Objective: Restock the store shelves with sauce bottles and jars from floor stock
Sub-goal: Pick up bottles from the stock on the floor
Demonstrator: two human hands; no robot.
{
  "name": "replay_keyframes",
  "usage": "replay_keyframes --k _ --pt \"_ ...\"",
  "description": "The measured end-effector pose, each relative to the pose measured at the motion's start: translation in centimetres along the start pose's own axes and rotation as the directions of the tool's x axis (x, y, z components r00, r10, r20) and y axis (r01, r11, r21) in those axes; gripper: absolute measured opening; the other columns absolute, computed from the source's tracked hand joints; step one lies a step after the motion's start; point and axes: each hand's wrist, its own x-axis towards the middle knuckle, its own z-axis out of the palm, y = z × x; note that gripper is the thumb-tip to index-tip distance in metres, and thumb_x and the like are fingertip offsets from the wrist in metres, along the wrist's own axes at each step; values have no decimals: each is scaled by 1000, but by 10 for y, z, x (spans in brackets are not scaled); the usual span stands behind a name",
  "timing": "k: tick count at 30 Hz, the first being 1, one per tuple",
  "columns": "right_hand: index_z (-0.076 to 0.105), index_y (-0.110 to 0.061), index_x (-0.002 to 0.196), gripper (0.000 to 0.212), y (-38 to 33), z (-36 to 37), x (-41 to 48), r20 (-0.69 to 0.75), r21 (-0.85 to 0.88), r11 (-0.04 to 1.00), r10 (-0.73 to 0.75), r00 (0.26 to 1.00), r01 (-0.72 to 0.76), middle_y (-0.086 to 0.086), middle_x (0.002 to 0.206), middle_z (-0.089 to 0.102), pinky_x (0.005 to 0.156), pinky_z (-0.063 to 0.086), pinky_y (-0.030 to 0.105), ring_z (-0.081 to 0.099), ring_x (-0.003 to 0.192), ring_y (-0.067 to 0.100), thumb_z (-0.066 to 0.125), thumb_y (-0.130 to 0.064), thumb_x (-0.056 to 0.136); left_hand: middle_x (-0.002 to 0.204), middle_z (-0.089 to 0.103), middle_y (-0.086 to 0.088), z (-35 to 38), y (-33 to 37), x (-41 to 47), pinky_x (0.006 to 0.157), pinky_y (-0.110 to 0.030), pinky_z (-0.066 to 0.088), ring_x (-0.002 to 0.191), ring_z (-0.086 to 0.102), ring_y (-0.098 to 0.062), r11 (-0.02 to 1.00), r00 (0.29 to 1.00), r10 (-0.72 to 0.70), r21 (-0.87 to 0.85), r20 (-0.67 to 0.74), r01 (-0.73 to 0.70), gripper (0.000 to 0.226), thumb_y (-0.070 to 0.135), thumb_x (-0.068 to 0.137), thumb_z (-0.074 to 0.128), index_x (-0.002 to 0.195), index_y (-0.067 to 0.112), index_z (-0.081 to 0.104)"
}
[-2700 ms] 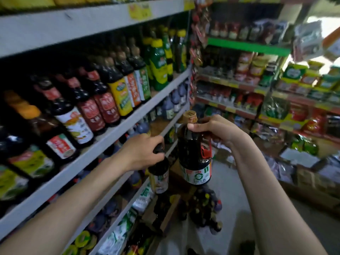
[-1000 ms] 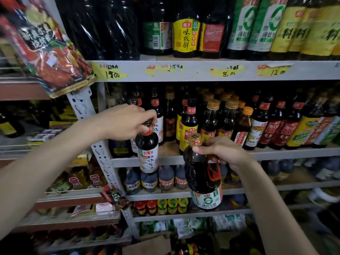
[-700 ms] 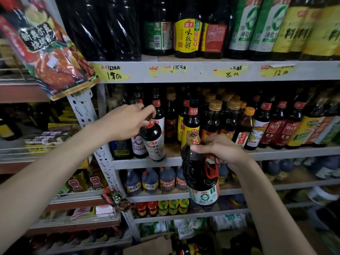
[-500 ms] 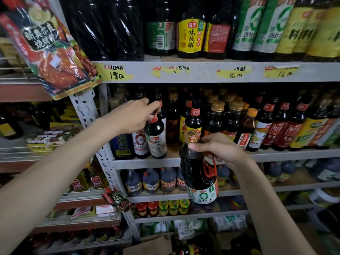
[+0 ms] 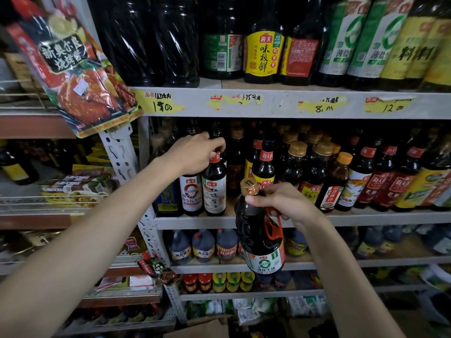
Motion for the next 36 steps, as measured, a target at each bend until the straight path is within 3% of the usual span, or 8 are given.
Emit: replay_keyframes --k 9,14,22,27,29,31,33,36 --pt "70 -3 98 56 6 5 2 -9 19 1000 6 1000 -6 -14 46 54 34 28 10 42 37 -1 87 -46 66 108 52 -14 29 24 -2 52 -32 42 62 55 -32 984 964 -170 20 -206 178 60 2 88 50 136 38 44" --pt "72 -14 83 31 5 4 -1 15 76 997 -16 1000 15 -15 43 53 35 27 10 43 36 -2 85 -39 71 107 52 -15 53 30 -11 47 -29 38 58 60 -30 982 958 -164 54 -236 181 45 34 99 52 141 40 39" --pt "72 -5 92 63 -8 0 -8 -37 81 997 -11 999 14 -11 44 47 35 24 14 38 42 6 88 -54 56 110 55 -15 59 34 -20 46 -29 36 61 62 -33 975 937 -166 89 -308 202 47 45 98 50 143 42 39" --pt "78 -15 82 68 -42 -16 -22 -11 135 985 -103 995 104 8 70 58 36 19 19 36 48 9 87 -66 40 98 65 -3 56 55 -50 58 -32 48 76 64 -26 945 731 -303 -295 -612 145 24 31 95 58 112 19 71" --pt "78 -12 86 71 -59 -23 -26 -1 168 977 -135 991 134 6 69 61 34 20 17 37 46 7 87 -65 38 100 69 6 56 67 -60 69 -23 45 92 66 -19 772 836 -353 -636 -420 6 27 38 94 53 105 22 71" --pt "78 -9 86 69 -75 -30 -31 5 201 965 -171 985 167 2 65 62 33 20 15 38 42 5 87 -61 41 117 69 7 50 82 -69 90 -19 46 114 62 -13 153 981 -193 -987 9 39 42 54 88 54 117 25 66" --pt "79 -11 76 55 -91 -34 -36 8 238 955 -184 983 177 -1 58 59 32 20 13 37 38 4 88 -56 44 134 61 -7 51 86 -77 107 -37 41 127 54 -22 -321 984 -13 -933 176 162 88 65 68 73 135 12 52" --pt "73 -16 58 45 -111 -34 -46 -17 285 942 -179 984 177 -6 46 50 31 18 11 33 32 2 87 -54 39 116 70 2 53 88 -84 95 -28 51 110 64 -12 -302 984 -35 -941 172 154 118 66 37 89 133 12 45"
